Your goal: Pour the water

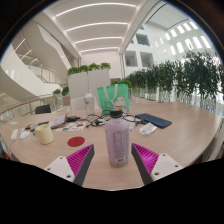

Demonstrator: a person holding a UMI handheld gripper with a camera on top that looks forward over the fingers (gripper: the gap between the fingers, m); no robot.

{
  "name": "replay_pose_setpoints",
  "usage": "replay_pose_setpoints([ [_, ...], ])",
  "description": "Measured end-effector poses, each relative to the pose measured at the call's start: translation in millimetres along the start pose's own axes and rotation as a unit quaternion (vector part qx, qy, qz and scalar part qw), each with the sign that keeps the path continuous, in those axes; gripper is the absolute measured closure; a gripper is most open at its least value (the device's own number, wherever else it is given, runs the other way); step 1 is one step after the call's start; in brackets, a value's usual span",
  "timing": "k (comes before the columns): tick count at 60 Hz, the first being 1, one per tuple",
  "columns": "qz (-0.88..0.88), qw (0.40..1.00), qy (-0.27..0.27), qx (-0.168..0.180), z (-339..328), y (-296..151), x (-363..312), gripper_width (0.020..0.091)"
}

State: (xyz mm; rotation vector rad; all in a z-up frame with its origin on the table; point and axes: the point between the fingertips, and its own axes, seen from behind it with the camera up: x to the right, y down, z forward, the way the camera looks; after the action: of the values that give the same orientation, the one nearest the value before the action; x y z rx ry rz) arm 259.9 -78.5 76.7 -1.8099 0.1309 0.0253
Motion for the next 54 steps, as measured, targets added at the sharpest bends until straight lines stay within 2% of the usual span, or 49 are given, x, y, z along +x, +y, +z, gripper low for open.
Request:
replay_pose_setpoints([
  [9,0.004,1.000,-0.008,0.008,60.2,-3.3,16.2,0.0282],
  [13,0.003,1.000,-0.011,0.013,83.1,-3.1,12.2,0.0305],
  [16,0.000,1.000,-0.009,-0.002,97.0,3.7,11.6,0.0378],
  [17,0.000,1.000,-0.008,-0.014,97.7,10.4,13.8,0.0435],
  [18,-0.002,1.000,-0.003,-0.026,99.0,15.4,14.2,0.0529],
  [19,-0.005,0.999,0.002,-0.034,99.3,17.9,15.0,0.0539],
  [29,-0.005,0.999,0.031,-0.016,90.6,15.1,22.0,0.0596],
  [32,0.001,0.999,0.045,-0.029,88.9,17.3,23.1,0.0625],
  [36,0.007,0.999,0.037,-0.039,92.9,14.4,16.4,0.0661],
  [41,0.022,0.999,0.040,-0.027,87.8,-17.2,15.0,0.0697],
  [48,-0.005,0.999,0.052,-0.003,92.0,-85.7,3.6,0.0701],
  [54,-0.095,0.993,0.063,0.020,105.0,-148.8,-29.4,0.0700],
])
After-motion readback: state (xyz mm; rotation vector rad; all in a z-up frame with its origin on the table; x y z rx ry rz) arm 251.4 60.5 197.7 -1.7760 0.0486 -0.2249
